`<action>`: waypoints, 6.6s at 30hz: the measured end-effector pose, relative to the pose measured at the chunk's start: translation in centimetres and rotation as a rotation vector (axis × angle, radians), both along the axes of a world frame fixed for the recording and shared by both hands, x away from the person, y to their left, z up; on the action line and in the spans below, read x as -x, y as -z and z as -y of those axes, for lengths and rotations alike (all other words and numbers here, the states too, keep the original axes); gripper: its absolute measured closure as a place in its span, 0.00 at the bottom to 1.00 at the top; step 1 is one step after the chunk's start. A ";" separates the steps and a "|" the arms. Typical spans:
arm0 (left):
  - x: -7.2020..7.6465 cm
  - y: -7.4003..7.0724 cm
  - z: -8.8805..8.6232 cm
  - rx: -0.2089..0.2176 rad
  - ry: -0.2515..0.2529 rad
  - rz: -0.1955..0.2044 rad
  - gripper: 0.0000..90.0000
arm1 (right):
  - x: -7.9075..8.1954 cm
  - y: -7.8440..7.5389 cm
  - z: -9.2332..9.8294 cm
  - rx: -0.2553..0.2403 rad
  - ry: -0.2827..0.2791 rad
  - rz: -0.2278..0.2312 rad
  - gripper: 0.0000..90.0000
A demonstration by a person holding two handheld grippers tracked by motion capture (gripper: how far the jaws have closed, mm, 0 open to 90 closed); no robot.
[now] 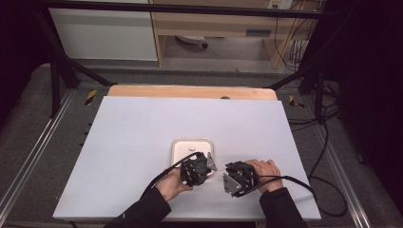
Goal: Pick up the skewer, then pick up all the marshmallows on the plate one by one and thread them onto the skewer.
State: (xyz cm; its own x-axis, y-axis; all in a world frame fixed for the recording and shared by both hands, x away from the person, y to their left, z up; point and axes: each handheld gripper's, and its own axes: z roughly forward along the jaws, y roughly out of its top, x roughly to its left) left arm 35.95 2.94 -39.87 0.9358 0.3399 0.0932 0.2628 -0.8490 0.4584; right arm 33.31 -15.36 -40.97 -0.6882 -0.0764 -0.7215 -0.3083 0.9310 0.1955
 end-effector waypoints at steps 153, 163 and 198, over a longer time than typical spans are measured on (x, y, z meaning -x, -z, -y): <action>2.7 2.9 -17.9 0.448 -0.391 0.130 0.98 | -13.3 2.6 -8.5 -0.746 0.554 -0.708 0.82; 3.0 2.9 -17.4 0.457 -0.379 0.138 0.98 | -11.4 0.0 -6.4 -0.859 0.488 -0.752 0.83; 3.7 2.7 -15.7 0.503 -0.330 0.160 0.98 | -9.0 -5.1 -4.4 -1.177 0.312 -0.909 0.84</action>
State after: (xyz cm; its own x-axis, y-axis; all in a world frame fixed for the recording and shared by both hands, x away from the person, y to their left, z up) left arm 32.23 18.66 -42.54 0.7614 0.6479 -0.0229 0.3695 -0.4046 0.8365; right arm 42.30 -10.96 -35.91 -0.7986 0.4505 0.3990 0.4960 0.1172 0.8603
